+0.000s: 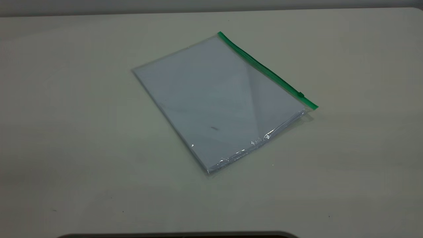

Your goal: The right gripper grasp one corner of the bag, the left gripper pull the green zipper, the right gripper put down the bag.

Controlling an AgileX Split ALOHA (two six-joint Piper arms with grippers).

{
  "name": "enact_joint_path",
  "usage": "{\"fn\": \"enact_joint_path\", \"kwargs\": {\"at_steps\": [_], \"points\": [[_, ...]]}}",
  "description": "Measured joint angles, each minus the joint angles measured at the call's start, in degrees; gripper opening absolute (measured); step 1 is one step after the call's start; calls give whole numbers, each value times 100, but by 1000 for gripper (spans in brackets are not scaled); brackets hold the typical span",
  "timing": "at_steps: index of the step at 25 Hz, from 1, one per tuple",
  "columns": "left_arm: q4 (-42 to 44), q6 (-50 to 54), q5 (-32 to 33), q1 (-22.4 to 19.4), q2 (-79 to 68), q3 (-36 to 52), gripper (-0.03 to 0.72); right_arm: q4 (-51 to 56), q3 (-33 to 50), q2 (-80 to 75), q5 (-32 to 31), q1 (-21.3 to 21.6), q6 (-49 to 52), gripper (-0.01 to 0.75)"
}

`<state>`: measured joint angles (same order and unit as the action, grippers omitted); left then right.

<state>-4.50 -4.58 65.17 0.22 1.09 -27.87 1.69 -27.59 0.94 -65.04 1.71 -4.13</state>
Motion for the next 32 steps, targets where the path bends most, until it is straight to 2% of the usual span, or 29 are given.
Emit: {"fn": "enact_joint_path", "kwargs": {"at_steps": [21,26,32], "points": [[0,8,0,0,0,0,560,0,0,0,0,0,0,578],[36,331,-20,0,0,-8,560,105,0,0,15,0,0,578],[92,370,-393,0,-787,-591,560,566,-341,-269,126,0,132,578]]}}
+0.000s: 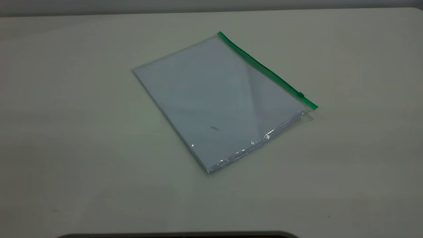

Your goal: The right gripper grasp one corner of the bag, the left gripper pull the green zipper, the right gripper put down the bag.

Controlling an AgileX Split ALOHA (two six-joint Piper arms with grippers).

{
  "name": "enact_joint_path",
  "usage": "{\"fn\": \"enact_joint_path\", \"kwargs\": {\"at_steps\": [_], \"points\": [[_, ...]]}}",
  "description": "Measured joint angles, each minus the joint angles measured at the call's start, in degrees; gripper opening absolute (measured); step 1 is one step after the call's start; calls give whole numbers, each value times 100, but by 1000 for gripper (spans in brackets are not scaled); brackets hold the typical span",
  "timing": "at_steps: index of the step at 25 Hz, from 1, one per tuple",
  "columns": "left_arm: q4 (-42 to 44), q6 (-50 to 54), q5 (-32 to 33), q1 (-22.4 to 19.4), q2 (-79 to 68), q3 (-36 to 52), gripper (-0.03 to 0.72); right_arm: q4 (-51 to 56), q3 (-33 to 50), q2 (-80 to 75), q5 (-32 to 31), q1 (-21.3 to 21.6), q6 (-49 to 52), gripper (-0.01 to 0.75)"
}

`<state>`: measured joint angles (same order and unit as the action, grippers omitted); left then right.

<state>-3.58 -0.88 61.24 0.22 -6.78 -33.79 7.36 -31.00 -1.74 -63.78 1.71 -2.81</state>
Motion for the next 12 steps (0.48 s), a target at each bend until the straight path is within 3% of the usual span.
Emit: {"fn": "enact_joint_path", "kwargs": {"at_steps": [5,12], "points": [[0,0,-442,0,-1413,-501,560,506,-224,-1266,342,0,-318,578],[-117,-5,-1800,0,-3588,-819,560,994,-230,-3326,1235,0,-984,578]]}}
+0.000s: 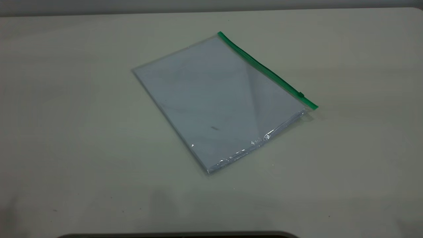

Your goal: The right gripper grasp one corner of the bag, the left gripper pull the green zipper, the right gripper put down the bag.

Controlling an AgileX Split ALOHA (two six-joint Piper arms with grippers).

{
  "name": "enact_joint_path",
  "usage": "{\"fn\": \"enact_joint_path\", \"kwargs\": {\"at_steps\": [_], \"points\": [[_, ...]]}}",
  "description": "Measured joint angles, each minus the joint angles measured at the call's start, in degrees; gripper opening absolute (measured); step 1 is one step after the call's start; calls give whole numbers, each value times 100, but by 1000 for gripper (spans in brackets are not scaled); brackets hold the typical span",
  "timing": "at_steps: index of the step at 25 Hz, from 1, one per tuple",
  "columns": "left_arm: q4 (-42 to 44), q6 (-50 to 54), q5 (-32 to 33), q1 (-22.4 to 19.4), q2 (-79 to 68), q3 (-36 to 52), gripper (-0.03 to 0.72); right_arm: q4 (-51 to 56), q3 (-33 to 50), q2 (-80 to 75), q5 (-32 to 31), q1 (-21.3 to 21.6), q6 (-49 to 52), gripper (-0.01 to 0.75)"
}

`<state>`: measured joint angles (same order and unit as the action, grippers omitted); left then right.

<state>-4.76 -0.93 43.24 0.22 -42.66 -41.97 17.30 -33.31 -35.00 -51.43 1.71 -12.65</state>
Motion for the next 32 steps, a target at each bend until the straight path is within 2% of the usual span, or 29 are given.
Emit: {"fn": "enact_joint_path", "kwargs": {"at_steps": [5,9,12,16,21,25,29,32], "points": [[-456,-308,-1059,0,-1404,-91,560,932,0,-1327,811,0,-825,578],[-730,-964,-2170,0,-2390,-110,560,1937,0,-2429,1424,0,-1964,578],[-996,-1353,-2574,0,-2996,-280,560,2726,-2,-3243,1659,0,-2939,578],[-1176,-1788,-2650,99,-3762,-680,560,3739,-7,-4279,1811,-98,-4267,578],[-1197,-2113,-2636,482,-4619,-1266,560,4957,-33,-5397,2012,-567,-5578,578],[-1281,-2141,-2223,637,-5209,-1797,560,6037,-61,-6176,2114,-791,-6591,578],[-1294,-2143,-1656,656,-5683,-2299,560,7075,-77,-6864,2137,-797,-7492,578],[-1301,-2143,-1553,663,-5909,-2462,560,7702,-140,-7346,2061,-797,-8189,578]]}}
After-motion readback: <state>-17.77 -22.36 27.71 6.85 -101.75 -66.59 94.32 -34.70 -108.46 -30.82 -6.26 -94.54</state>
